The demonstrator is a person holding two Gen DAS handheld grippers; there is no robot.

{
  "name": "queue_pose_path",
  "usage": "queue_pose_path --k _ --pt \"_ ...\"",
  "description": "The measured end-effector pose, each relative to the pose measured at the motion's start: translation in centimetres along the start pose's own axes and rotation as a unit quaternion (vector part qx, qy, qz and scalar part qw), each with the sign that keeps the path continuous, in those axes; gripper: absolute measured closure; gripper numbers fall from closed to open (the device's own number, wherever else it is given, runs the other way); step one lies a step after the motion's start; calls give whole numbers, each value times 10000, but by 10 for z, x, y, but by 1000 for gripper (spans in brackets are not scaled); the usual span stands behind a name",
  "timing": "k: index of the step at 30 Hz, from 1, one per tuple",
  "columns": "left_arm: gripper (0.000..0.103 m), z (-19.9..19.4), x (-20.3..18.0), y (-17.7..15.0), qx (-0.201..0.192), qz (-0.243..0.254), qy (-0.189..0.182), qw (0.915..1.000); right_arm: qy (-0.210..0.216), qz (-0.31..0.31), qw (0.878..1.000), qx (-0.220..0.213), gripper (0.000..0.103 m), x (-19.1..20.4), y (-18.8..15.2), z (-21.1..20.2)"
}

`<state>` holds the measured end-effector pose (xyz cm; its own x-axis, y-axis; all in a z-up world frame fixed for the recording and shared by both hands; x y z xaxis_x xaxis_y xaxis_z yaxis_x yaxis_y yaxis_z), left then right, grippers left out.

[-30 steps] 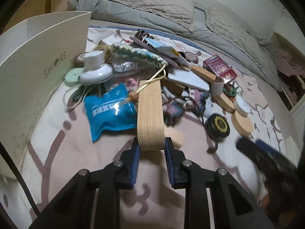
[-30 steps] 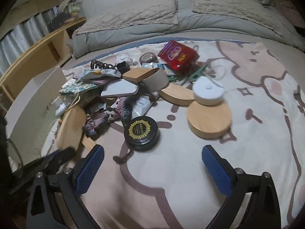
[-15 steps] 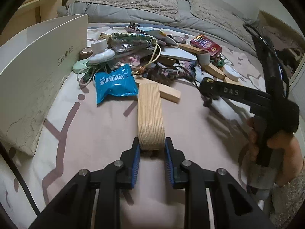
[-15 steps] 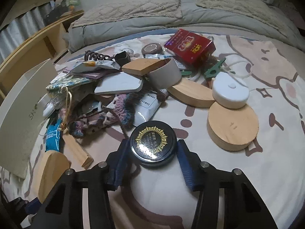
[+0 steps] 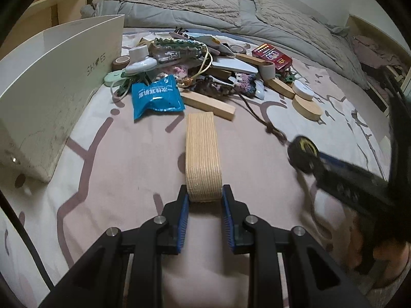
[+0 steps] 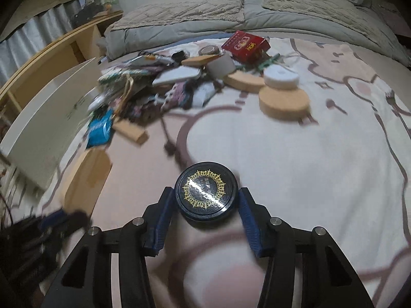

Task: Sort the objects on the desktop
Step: 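Close right gripper on the black round tin while left sets the wooden block down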

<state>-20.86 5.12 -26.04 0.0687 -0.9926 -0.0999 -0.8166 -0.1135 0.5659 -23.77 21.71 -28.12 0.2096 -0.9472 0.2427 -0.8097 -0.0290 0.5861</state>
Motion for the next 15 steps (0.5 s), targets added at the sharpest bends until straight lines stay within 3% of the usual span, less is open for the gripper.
queue_pose_path --k 15 --pt "79 -37 -6 -49 79 153 168 9997 274 -137 9995 1 52 11 -73 -53"
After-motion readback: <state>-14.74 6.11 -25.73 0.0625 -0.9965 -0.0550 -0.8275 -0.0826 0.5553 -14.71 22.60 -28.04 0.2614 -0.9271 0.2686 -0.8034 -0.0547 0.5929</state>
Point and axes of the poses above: each gripper's, at about its wrist camera, not at the fingertips, and z roughly the way its jaws point, x to its left, y to its top, the point moved 6 cm from there along z, roughly the way its jaws point, and after that the axes turned 3 degrees about y, right-handed, at the moved point
